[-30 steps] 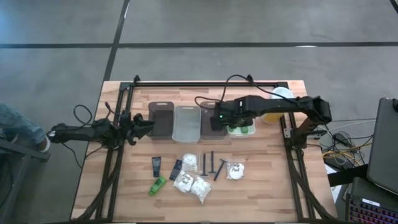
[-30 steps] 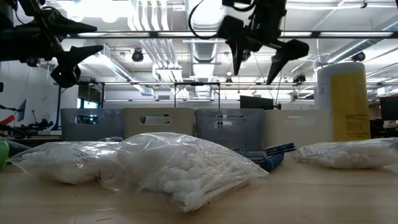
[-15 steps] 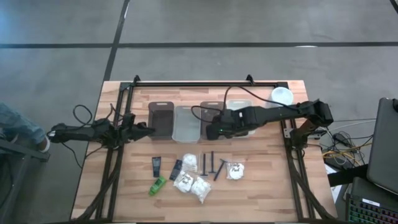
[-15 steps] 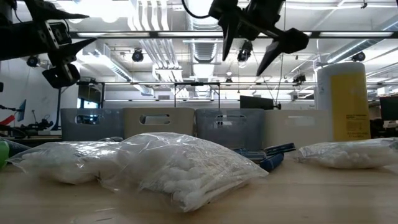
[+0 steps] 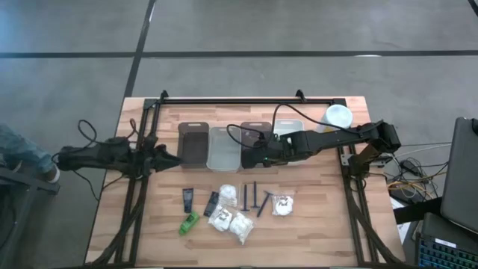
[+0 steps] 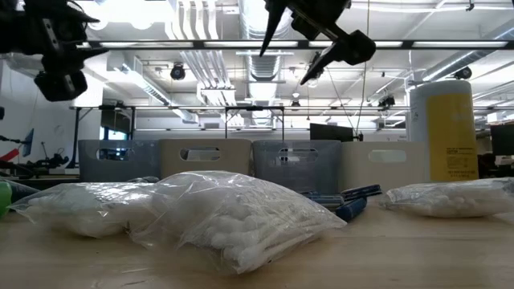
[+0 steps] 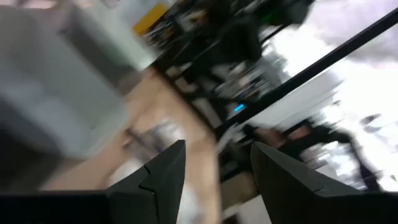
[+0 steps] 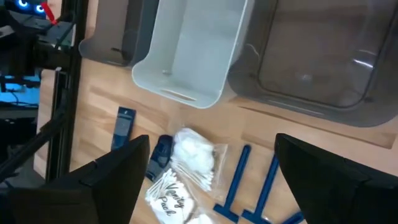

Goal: Pick & Place Travel size toiletries
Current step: Put the green shampoo into the white bin

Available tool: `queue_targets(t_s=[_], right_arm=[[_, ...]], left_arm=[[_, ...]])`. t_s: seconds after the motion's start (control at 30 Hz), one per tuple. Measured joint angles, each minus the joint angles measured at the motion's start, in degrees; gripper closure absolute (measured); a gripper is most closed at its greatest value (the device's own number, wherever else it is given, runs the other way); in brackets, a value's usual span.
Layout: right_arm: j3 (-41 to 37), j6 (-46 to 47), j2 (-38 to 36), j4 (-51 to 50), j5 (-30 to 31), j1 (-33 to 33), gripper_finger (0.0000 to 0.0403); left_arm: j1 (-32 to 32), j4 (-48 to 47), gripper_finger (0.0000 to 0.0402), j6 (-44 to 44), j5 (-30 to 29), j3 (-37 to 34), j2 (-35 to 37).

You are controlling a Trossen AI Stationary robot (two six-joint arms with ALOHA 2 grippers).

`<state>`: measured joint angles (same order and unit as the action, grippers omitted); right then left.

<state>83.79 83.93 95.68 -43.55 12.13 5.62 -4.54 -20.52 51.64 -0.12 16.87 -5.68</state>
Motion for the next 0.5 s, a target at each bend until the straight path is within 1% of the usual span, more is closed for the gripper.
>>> queue_targets(t_s=[0.13, 0.2, 0.37, 0.5], right_arm=[[0.0, 0.6, 0.0, 0.42, 0.06, 0.09, 0.0047], [0.0, 1.42, 0.0, 0.76, 0.06, 0.16, 0.0044], [0.0, 2.09, 0.0, 2.56, 0.06, 0.63, 0.005], [-0.02, 3.26, 0.01, 5.18, 0.06, 1.87, 0.006]], left_arm=[[0.0, -15.61, 0.0213, -1.77, -0.87, 7.86, -4.7], [-0.02, -20.99, 0.0213, -2.66, -0.9, 10.83, -7.47], [-0.02, -29.06, 0.0213, -4.74, -0.93, 15.52, -13.96], [-0.04, -31.94, 0.0213, -5.34, -0.9, 17.9, -17.98]])
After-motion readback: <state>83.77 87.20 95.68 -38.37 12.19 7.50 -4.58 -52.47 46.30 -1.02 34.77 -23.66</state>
